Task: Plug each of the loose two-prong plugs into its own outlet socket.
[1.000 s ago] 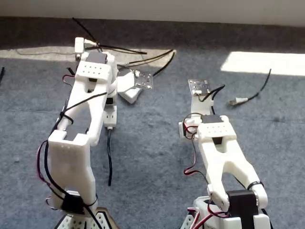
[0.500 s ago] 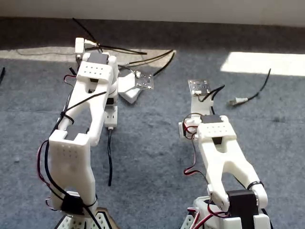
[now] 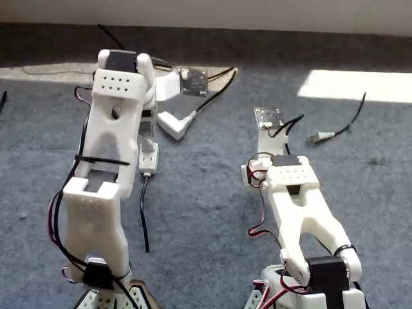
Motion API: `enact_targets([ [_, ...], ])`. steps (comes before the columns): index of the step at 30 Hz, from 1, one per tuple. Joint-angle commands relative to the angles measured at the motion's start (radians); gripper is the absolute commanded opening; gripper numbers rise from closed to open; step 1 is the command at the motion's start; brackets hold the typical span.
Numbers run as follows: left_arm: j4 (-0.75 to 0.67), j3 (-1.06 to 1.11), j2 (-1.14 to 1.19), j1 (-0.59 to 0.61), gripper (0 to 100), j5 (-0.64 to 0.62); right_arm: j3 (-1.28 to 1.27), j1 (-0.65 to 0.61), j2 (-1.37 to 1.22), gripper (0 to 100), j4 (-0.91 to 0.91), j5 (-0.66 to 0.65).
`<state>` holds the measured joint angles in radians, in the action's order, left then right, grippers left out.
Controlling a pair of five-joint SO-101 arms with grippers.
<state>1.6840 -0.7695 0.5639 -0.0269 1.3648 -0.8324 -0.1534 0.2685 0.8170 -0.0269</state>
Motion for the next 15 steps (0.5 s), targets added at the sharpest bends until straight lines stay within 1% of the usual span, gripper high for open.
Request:
enact_targets([
  [1, 0.02, -0.166, -0.137, 0.033, 25, 0.008, 0.007, -0.002, 0.03, 1.3, -0.013, 0.006],
  [5, 0.018, -0.278, -0.234, 0.093, 25, -0.064, 0.015, -0.008, 0.035, 1.3, -0.013, 0.006],
  [8, 0.02, -0.34, -0.306, 0.156, 25, -0.158, 0.062, -0.045, 0.033, 1.9, -0.008, 0.006],
  [12, 0.02, -0.352, -0.397, 0.269, 25, -0.298, 0.108, -0.163, 0.027, 11.5, -0.012, 0.006],
  [15, 0.035, -0.351, -0.443, 0.374, 25, -0.384, 0.162, -0.285, 0.025, 17.5, -0.013, 0.006],
])
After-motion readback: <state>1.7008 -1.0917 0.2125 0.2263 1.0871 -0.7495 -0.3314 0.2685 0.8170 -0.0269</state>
